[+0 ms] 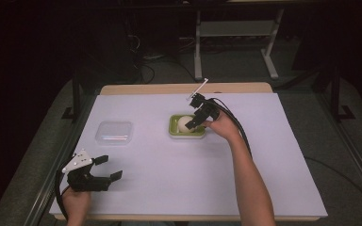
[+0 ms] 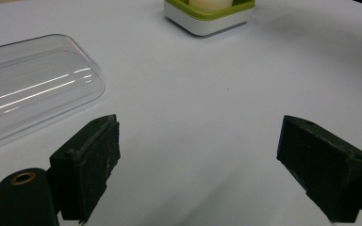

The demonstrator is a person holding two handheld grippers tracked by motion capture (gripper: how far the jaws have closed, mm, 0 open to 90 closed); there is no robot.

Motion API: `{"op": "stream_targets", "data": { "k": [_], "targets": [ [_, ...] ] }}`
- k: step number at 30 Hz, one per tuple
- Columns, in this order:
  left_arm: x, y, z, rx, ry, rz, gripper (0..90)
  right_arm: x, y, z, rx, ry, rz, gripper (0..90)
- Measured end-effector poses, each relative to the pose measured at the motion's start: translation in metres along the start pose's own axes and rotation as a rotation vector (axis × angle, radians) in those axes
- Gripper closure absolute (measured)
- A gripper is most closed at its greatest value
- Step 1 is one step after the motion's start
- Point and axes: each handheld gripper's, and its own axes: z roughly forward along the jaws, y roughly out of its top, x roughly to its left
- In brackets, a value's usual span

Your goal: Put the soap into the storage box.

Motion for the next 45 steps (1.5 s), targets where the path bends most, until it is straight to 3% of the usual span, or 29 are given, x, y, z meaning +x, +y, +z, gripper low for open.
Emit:
{"op": "stream_targets", "data": {
  "k": [22, 26, 39, 42, 45],
  "targets": [
    [0.0, 0.0, 0.0, 0.003, 0.0, -0.001, 13.2, 0.012, -0.02, -0.023, -0.029, 0.03, -0.012, 26.1],
    [0.0, 0.0, 0.001, 0.006, -0.001, 0.001, 13.2, 0.014, -0.025, -0.028, -0.03, 0.042, 0.004, 25.7],
    [-0.001, 0.0, 0.001, 0.009, 0.0, 0.0, 13.2, 0.025, -0.047, -0.045, -0.084, 0.055, -0.022, 27.9],
    [0.0, 0.0, 0.001, 0.008, 0.001, 0.003, 13.2, 0.027, -0.053, -0.049, -0.094, 0.064, -0.015, 27.7],
    [0.0, 0.0, 0.001, 0.009, 0.002, 0.003, 13.2, 0.026, -0.059, -0.053, -0.118, 0.089, 0.027, 26.0]
  ]
}}
